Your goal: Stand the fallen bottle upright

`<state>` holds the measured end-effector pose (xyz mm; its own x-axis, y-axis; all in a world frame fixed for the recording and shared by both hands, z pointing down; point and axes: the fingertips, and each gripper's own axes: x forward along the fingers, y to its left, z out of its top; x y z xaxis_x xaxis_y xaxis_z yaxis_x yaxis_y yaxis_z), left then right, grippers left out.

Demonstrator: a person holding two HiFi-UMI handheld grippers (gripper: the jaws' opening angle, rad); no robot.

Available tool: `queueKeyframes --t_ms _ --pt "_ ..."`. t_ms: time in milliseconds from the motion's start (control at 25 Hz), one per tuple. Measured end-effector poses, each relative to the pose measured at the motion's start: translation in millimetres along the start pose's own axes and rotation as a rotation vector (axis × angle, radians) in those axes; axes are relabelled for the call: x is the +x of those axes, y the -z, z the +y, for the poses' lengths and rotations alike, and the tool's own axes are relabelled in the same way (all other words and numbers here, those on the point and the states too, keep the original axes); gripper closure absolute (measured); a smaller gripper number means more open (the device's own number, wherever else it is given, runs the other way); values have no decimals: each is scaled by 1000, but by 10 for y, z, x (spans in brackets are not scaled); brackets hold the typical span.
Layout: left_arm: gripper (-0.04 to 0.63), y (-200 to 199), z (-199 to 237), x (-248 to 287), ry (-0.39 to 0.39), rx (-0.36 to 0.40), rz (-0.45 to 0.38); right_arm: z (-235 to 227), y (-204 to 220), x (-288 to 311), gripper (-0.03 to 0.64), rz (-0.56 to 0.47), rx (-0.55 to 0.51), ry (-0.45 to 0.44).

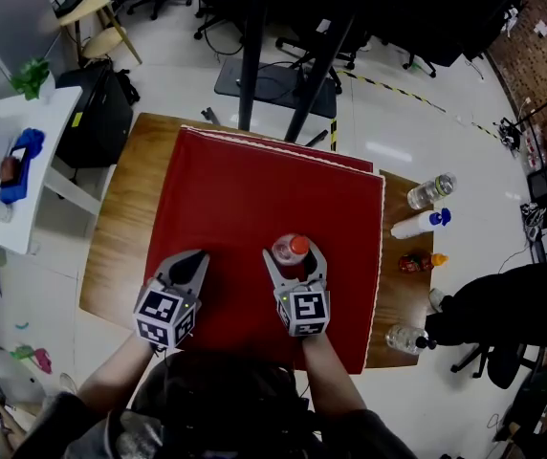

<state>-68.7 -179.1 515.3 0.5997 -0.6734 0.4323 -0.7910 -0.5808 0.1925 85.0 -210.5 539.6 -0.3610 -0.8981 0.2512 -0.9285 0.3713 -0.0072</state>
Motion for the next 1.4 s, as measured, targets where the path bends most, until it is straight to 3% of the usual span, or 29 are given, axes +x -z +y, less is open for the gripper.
queueKeyframes --t_ms 120,320,400,560,840,1200,1240,1400 --pt "555 12 -4 -36 -5 3 1 22 48 -12 232 13 27 -6" --pt "555 67 -20 -121 -7 7 5 29 47 -65 224 5 47 7" --pt "555 94 -28 -143 -11 4 8 12 36 -89 178 -8 55 10" --pt "556 98 -71 -197 -10 5 16 36 -10 -173 153 -29 71 -1" --pt "555 86 -166 -264 -12 6 -3 118 -28 -387 152 -39 65 -4" --pt "555 61 -251 -408 -20 -2 -35 271 -655 -1047 154 -221 89 -10" --pt "555 59 -264 -416 -20 -2 -41 283 -721 -1112 190 -236 92 -10" --pt "555 74 -359 -446 -12 6 -47 322 -843 -1304 223 -263 102 -7"
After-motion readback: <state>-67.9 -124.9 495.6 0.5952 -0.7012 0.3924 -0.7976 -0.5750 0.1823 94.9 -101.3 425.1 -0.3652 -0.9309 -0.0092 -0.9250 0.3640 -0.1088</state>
